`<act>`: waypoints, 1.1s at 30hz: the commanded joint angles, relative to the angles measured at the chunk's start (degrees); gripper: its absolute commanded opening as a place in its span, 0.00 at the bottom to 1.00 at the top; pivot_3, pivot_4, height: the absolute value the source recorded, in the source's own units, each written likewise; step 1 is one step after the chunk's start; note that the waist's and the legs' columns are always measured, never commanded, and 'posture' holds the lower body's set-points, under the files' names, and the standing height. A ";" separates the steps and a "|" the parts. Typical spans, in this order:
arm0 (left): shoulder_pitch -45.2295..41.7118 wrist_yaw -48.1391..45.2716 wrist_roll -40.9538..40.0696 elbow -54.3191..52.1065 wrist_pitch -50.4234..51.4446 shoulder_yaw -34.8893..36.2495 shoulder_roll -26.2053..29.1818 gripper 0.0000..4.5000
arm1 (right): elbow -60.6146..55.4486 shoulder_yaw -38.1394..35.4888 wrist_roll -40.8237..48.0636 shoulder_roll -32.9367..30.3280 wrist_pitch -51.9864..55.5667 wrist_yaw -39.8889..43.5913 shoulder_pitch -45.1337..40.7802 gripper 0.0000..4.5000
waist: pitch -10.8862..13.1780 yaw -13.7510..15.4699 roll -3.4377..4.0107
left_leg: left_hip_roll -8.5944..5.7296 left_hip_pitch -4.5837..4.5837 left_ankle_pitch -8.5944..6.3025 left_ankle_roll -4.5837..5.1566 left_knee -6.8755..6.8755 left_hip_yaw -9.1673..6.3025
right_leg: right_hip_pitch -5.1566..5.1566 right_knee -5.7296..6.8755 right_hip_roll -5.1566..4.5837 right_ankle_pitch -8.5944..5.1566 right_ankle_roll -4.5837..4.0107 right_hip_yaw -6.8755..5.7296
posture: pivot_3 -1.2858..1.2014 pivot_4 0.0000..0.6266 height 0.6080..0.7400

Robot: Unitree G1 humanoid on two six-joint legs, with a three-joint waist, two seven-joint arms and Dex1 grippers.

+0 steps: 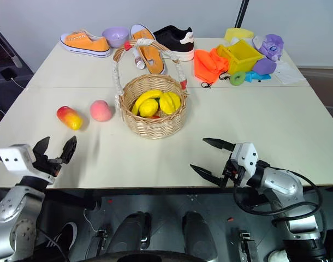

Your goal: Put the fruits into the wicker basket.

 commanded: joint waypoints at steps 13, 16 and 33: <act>-28.09 19.02 2.30 6.37 28.34 0.48 5.97 1.00 | 0.46 3.70 -1.20 -0.72 -0.03 1.23 -7.60 0.99 | 0.00 -0.17 -0.11 | -0.12 0.03 0.01 0.01 0.00 -0.14 | 0.01 0.18 0.10 0.10 0.21 -0.07 | 0.52 0.24 1.00; -30.52 22.70 2.22 8.07 32.27 2.64 4.16 1.00 | -0.17 4.10 -1.45 -0.08 0.69 -0.22 -7.55 0.99 | 0.01 -0.10 -0.12 | -0.13 0.03 0.01 0.00 0.01 -0.15 | 0.02 0.18 0.09 0.11 0.24 -0.07 | 0.52 0.24 1.00; -37.03 22.36 3.61 20.88 31.81 3.88 1.36 1.00 | -1.88 6.19 -2.57 2.04 2.00 -4.79 -7.31 0.99 | 0.01 -0.07 -0.17 | -0.18 0.02 0.01 -0.01 0.02 -0.19 | 0.02 0.20 0.06 0.13 0.26 -0.09 | 0.52 0.24 1.00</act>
